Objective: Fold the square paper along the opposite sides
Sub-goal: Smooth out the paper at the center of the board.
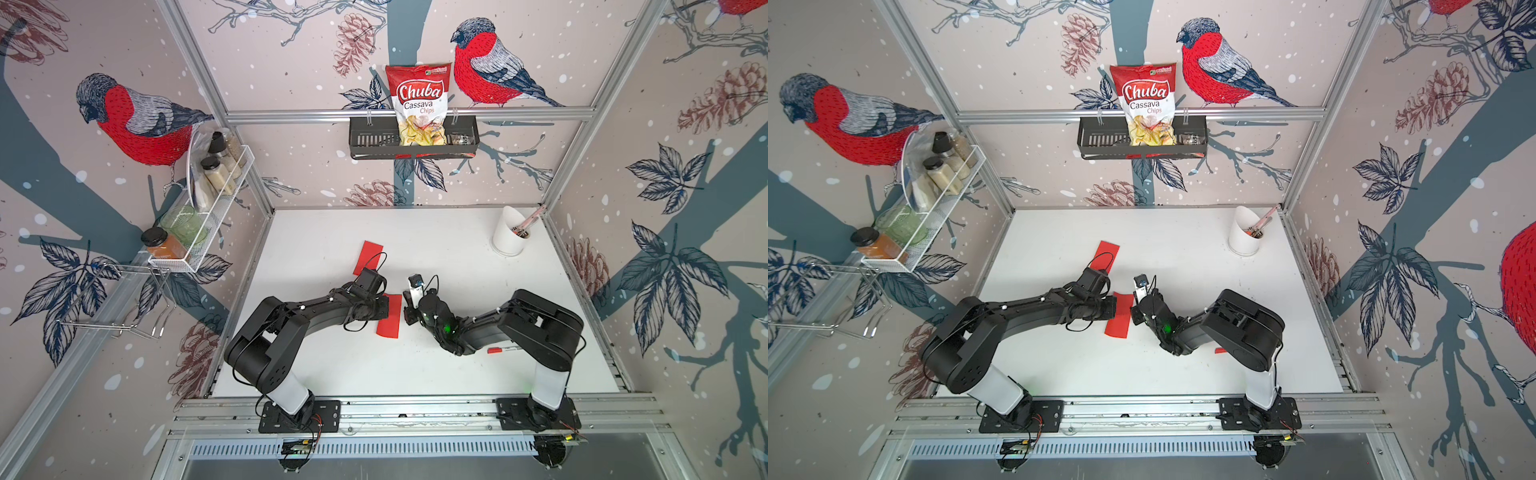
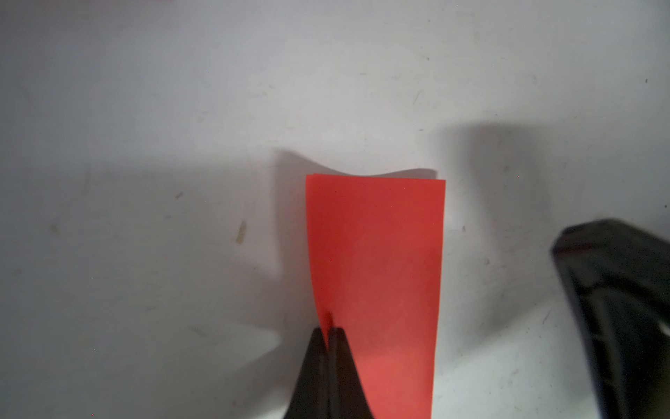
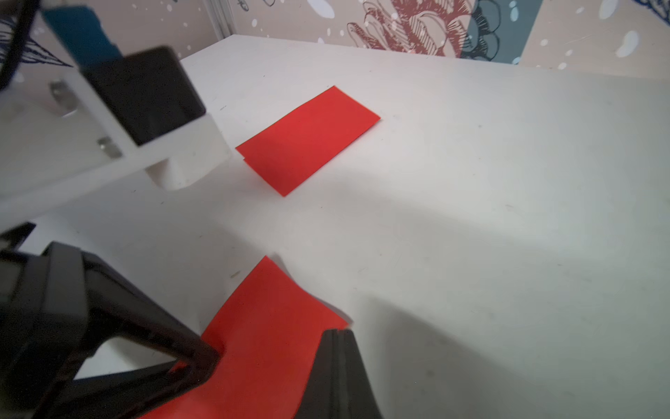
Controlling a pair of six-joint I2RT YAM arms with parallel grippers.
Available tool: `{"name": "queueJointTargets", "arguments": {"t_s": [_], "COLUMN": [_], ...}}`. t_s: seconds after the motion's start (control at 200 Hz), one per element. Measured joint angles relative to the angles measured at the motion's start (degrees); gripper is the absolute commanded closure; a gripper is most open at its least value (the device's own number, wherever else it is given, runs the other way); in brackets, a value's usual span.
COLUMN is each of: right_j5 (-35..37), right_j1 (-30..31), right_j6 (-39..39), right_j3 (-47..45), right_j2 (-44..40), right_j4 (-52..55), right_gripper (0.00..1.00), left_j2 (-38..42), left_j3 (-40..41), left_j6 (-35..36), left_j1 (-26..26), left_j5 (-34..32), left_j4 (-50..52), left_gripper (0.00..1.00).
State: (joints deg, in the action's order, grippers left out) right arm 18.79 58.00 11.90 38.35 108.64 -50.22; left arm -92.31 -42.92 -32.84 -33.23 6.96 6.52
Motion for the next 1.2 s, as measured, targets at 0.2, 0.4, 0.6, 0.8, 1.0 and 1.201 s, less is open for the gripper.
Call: {"name": "queueJointTargets", "arguments": {"t_s": [0.2, 0.4, 0.6, 0.8, 1.0, 1.201], "right_j5": [-2.7, -2.9, 0.3, 0.3, -4.8, -7.7], "right_j1": [0.2, -0.6, -3.1, -5.7, -3.9, -2.1], "right_j6": [0.2, 0.4, 1.5, 0.7, -2.3, -3.0], "right_j3": [2.1, 3.0, 0.3, -1.7, 1.4, 8.3], "right_j2": [5.8, 7.3, 5.1, 2.6, 1.8, 8.6], "right_j4": [-0.1, -0.8, 0.3, 1.1, -2.1, -3.2], "right_gripper": [1.00, 1.00, 1.00, 1.00, 1.00, 1.00], "left_j2": [-0.3, -0.1, 0.2, 0.9, 2.4, 2.4], "left_j3": [1.3, 2.4, 3.1, 4.9, 6.4, 6.5], "left_j6": [-2.0, -3.1, -3.3, -4.8, -7.6, -8.8], "left_j1": [0.0, 0.1, 0.2, 0.2, 0.3, 0.3], "left_j5": [0.6, 0.9, 0.8, 0.8, 0.5, 0.5], "left_j4": [-3.7, -6.2, -7.3, -9.7, -10.5, -10.5], "left_gripper": [1.00, 1.00, 1.00, 1.00, 1.00, 1.00]}}
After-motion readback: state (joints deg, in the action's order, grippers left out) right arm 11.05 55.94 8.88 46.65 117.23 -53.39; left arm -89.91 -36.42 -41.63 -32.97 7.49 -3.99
